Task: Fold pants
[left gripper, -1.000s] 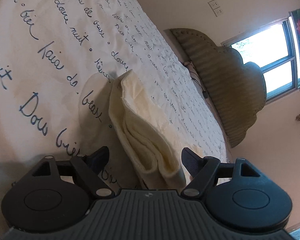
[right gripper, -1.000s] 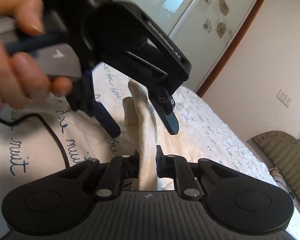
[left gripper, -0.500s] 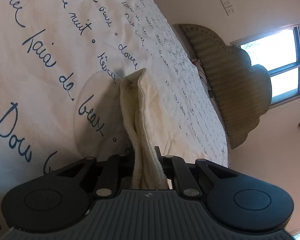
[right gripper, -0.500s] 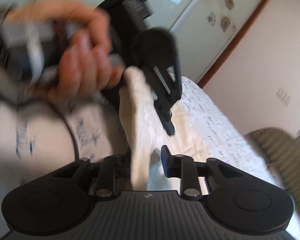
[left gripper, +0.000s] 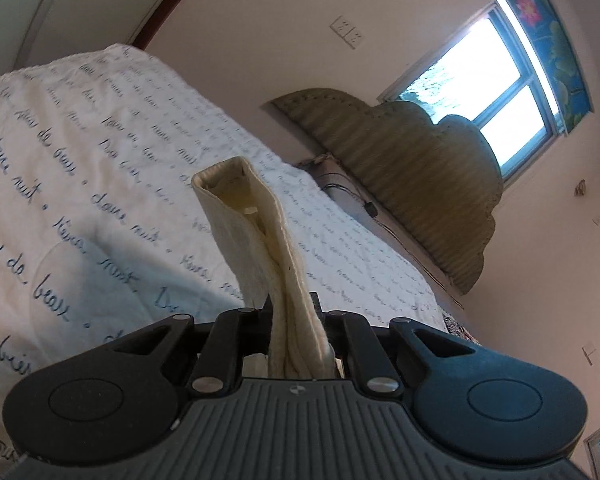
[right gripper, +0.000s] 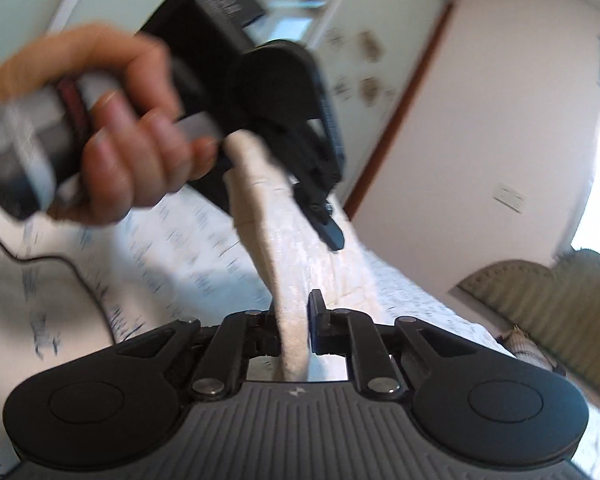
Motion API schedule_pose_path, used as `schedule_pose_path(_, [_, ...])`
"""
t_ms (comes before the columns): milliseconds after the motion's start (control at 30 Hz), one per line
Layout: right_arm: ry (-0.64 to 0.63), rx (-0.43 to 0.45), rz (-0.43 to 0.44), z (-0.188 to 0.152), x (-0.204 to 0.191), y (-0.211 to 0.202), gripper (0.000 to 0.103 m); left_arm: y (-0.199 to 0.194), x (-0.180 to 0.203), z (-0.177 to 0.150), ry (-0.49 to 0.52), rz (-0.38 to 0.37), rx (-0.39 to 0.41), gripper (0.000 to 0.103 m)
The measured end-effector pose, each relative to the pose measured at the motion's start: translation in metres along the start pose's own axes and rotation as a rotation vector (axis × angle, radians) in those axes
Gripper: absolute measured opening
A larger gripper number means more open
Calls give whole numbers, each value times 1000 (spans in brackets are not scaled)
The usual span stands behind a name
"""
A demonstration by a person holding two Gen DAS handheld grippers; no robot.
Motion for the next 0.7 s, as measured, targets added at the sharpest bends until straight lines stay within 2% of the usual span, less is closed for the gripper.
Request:
schedule_pose_path(167, [111,69,-55,8,41,-44,11,5,72,7,120,-48,34,12])
schedule_pose_path(367, [229,122,-138,7,94,-79,11,29,159,-2,278,-114,15,12])
schedule_pose_path(533, [338,130,-207,-10,133,-104,11,66,219,-28,384,-166,-38,12])
schedule_pose_path(700, [488,109,-244,-32,163,-125,11,111,255,-65,452,-198,-122,12])
Point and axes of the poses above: each gripper's, at about its wrist camera, not at the fingertips, and y roughly the way its jaws point, x to its right, z to its top, the point moved 10 cm from there along y, roughly the way its jaws point, and after that the axes turned 14 degrees about y, right-handed, at the moved point
